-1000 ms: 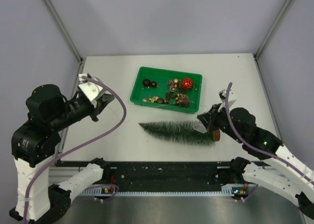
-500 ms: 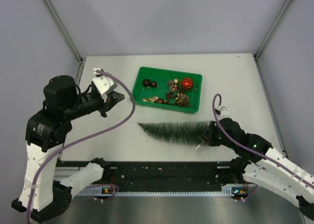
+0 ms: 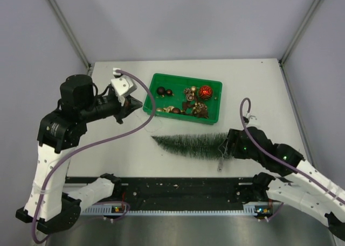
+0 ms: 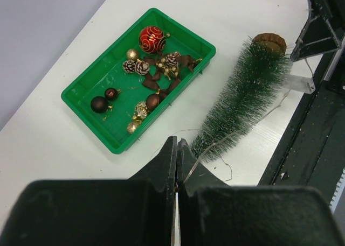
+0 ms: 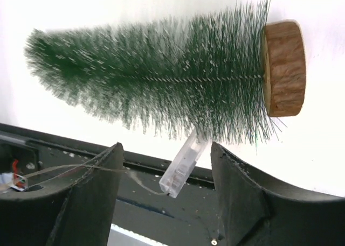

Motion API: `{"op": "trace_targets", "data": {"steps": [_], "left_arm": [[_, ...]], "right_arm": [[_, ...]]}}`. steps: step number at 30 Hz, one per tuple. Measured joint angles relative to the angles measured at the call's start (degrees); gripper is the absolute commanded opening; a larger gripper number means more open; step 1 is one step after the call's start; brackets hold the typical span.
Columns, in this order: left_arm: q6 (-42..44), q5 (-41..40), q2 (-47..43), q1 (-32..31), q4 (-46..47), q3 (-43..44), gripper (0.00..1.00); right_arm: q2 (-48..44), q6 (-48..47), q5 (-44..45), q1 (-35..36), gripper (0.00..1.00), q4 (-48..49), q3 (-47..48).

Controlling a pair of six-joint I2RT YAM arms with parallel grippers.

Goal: Decorate the small christmas tree

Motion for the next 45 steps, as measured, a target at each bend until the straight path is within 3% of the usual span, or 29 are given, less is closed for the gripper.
{"op": "trace_targets", "data": {"steps": [7,10,13,19,27,37,45], "left_arm": [[0.00,-0.04,-1.16,0.00,0.11,0.00,0.00],[0.00,-0.04,-1.86,0.00,0.24,0.00,0.00],[-0.02,-0.02,-2.21,0.00,0.28,0.11,0.00],[-0.02,-0.02,-2.21,0.00,0.33,0.26,0.00],[-0.02,-0.02,-2.23,0.00,0.33,0.44,0.00],[0.00,-0.04,-2.97,0.00,0.33,0.81,0.00],[0.00,-0.09,-3.08,0.00,0.33,0.81,0.00]], "right_arm": [[-1.27,2.60,7.61,0.00,0.63,-8.04,12.02],[-0.33,5.25,13.38,0.00,0.68,-13.11,15.82],[3.50,8.24,17.38,0.00,0.75,-17.00,15.72],[9.05,10.12,20.76,-0.35,0.76,-17.35,9.66],[12.85,6.47,20.48,-9.62,0.71,-11.30,7.43],[19.52,1.16,13.51,-13.97,0.64,-0.42,1.31],[22.64,-0.52,9.99,-15.61,0.47,5.29,-2.23]]}}
